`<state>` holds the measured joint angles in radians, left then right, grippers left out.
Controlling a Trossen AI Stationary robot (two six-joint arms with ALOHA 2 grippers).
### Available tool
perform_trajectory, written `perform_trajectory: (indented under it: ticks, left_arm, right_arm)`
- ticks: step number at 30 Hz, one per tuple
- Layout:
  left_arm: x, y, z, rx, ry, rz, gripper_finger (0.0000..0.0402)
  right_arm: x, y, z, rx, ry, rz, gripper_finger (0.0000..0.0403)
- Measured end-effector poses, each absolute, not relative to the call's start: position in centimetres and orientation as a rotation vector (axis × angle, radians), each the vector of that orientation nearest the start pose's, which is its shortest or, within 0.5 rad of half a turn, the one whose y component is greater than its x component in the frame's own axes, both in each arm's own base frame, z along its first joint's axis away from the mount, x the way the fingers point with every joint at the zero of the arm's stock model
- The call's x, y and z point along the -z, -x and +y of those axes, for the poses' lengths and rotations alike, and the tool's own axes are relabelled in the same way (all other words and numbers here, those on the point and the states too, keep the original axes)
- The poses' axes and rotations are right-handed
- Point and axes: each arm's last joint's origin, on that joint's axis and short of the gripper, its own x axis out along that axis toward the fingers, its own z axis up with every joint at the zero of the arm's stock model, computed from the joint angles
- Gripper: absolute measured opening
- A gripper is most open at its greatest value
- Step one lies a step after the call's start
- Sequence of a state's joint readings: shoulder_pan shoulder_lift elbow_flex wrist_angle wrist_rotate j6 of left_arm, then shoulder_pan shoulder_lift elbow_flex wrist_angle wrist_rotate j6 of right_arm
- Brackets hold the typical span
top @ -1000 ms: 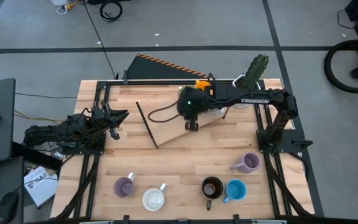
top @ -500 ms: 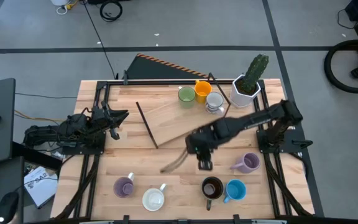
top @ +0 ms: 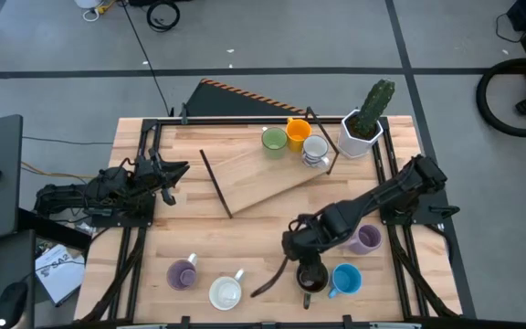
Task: Place coffee mugs
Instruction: Put the dark blue patterned mug on the shelf
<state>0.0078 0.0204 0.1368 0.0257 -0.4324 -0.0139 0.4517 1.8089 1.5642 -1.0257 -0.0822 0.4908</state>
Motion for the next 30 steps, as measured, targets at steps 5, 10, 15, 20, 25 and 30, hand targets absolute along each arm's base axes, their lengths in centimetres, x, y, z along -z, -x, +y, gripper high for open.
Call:
perform_trajectory:
  ticks: [5, 10, 15, 20, 25, 30]
  left_arm:
    - [-21.0, -8.5, 1.3, -0.438, 0.044, -0.145, 0.0068]
    - [-21.1, -8.6, 1.3, -0.440, 0.041, -0.149, 0.0068]
    - [-21.1, -8.6, 1.3, -0.441, 0.020, -0.144, 0.0068]
    - [-21.1, -8.7, 1.3, -0.441, 0.019, -0.142, 0.0068]
    - [-21.1, -8.8, 1.3, -0.441, 0.017, -0.135, 0.0068]
    - [-21.1, -8.8, 1.3, -0.441, 0.019, -0.142, 0.0068]
  right_arm:
    - [-25.5, -32.4, 16.7, -0.153, -0.157, 1.401, 0.0135]
    - [-24.8, -32.2, 17.3, -0.150, -0.128, 1.441, 0.0135]
    - [-23.8, -31.9, 17.4, -0.118, -0.109, 1.519, 0.0135]
    - [-23.2, -31.8, 17.4, -0.132, -0.155, 1.604, 0.0134]
    - [-22.5, -31.8, 17.3, -0.129, -0.168, 1.652, 0.0107]
    - [-22.3, -32.4, 16.8, -0.126, -0.171, 1.636, 0.0047]
